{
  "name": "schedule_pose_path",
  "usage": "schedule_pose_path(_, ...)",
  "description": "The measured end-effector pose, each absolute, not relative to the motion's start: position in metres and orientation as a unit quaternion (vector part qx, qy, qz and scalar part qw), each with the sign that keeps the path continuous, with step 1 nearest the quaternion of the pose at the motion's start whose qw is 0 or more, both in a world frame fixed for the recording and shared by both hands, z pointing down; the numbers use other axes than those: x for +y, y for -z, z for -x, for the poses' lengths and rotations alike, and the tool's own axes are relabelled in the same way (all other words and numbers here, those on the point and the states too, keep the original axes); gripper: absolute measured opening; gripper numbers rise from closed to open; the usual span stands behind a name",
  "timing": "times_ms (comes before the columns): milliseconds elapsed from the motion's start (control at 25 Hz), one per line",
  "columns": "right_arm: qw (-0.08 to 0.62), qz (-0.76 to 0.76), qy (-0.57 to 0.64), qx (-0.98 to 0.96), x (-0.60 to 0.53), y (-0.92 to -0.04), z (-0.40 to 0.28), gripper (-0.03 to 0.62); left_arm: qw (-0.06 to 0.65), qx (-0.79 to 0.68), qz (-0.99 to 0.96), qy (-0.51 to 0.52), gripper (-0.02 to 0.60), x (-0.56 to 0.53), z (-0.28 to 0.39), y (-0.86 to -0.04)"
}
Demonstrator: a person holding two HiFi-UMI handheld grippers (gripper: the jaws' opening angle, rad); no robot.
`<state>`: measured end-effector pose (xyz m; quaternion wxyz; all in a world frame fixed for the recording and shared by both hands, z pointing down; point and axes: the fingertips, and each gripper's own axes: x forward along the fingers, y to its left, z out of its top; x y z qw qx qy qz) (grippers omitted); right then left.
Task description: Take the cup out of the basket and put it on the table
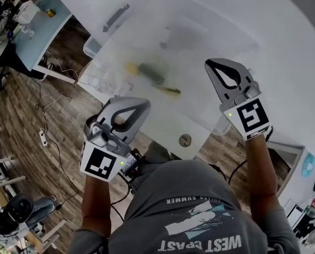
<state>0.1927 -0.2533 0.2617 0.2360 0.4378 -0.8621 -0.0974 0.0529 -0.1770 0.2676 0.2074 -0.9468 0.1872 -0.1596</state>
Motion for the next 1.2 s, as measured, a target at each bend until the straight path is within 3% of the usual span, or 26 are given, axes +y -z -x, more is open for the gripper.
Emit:
schedule_pose_path(360, 0.324, -0.441, 0.02, -0.837, -0.372, -0.35, -0.206, 0.014, 0.188, 0.167, 0.957, 0.143, 0.011, -0.236, -0.047, -0.283)
schedule_pose_path(560, 0.378, -0.427, -0.045, -0.82, -0.421, -0.42, -0.215, 0.054, 0.174, 0.162, 0.963, 0.13, 0.011, -0.26, -0.045, -0.29)
schedule_pose_path(1200, 0.516, -0.368, -0.19, -0.749, -0.459, -0.598, -0.252, 0.101, 0.13, 0.185, 0.97, 0.092, 0.012, -0.301, -0.043, -0.307)
